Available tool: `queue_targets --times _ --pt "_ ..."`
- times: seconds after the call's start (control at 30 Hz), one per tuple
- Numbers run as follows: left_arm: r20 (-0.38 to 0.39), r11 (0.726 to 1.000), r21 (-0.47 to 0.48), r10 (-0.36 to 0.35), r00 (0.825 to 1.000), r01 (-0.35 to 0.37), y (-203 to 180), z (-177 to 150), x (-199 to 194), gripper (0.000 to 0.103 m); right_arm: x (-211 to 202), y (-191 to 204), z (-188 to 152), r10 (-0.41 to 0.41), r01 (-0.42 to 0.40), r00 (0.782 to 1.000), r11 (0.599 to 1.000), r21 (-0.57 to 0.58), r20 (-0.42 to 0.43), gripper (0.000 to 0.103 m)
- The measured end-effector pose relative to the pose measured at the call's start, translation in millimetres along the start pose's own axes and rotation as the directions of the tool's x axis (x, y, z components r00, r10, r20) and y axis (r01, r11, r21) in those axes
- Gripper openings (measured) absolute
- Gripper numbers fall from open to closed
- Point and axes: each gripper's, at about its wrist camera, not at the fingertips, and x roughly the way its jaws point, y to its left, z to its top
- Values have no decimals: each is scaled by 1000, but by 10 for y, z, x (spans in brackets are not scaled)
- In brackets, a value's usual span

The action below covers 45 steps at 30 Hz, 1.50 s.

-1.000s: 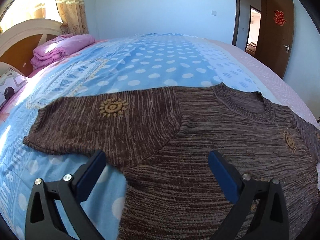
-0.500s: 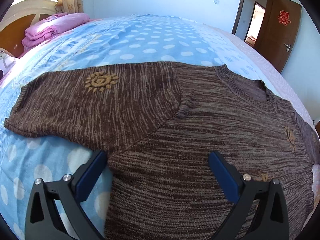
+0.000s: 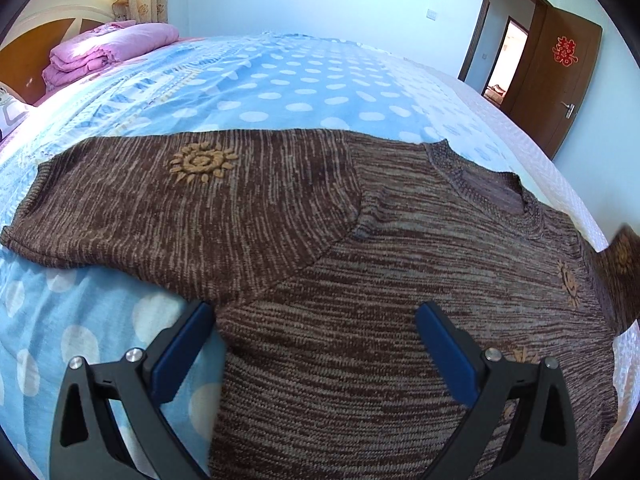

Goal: Fold small clothes
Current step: 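Grasp the brown sweater's sleeve with the right gripper and lift it, then fold the held sleeve across the sweater body with the right gripper, release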

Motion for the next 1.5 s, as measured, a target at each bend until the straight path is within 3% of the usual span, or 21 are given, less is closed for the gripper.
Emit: queue_targets --times 0.07,0.23,0.4,0.47,0.53,0.63,0.73,0.8,0.87,0.97,1.07,1.13,1.2,1.23,1.27,1.43,1.5 --pt "5 1000 -9 -14 1000 14 18 1 -6 103 179 479 -132 66 -67 997 997 -45 -28 6" --pt "17 999 -27 -43 999 44 54 -1 -18 103 718 1409 -604 104 -118 990 981 -153 -96 6" --pt "27 997 -39 -64 998 65 79 -6 -23 103 1155 1673 -962 123 -153 981 966 -208 -148 7" --pt "29 997 -40 -69 997 70 86 -7 -22 103 1303 1687 -1015 167 -211 961 958 -195 -220 21" --pt "31 996 -43 -74 997 75 91 -12 -26 103 1254 1552 -978 229 -266 946 952 -149 -231 25" --pt "31 996 -44 -76 997 78 96 -6 -19 103 936 1131 -857 232 -237 969 970 -60 -84 25" --pt "32 996 -46 -78 996 79 98 -7 -19 103 807 658 -756 86 -87 996 996 -27 -29 25" --pt "32 996 -45 -76 997 78 95 -14 -24 103 788 319 -697 -16 16 999 1000 -7 -29 25" --pt "32 996 -45 -76 997 77 95 -14 -24 103 744 -53 -617 -66 68 998 994 86 -25 27" --pt "32 996 -45 -76 997 77 97 -15 -24 103 842 -534 -523 -18 38 996 970 241 -83 47" --pt "30 997 -40 -68 997 70 87 -17 -24 103 1096 -719 -378 89 -43 984 959 280 -153 47" --pt "28 997 -38 -65 997 66 85 -16 -22 103 1346 -656 -333 155 -97 962 963 252 -224 47" --pt "27 997 -36 -62 998 63 85 -14 -20 103 1423 -541 -280 77 -41 971 987 158 -228 39" --pt "26 997 -35 -61 998 62 84 -11 -14 103 1447 -476 -228 39 -15 974 994 107 -222 16" --pt "25 998 -33 -59 998 60 80 -8 -14 103 1453 -431 -189 26 -11 974 998 66 -224 4" --pt "22 998 -29 -54 998 55 78 0 -11 103 1266 -217 113 -105 94 994 975 -201 -43 4" --pt "21 998 -27 -52 998 52 79 4 -10 103 1388 -219 153 -133 117 990 956 -268 -40 4"
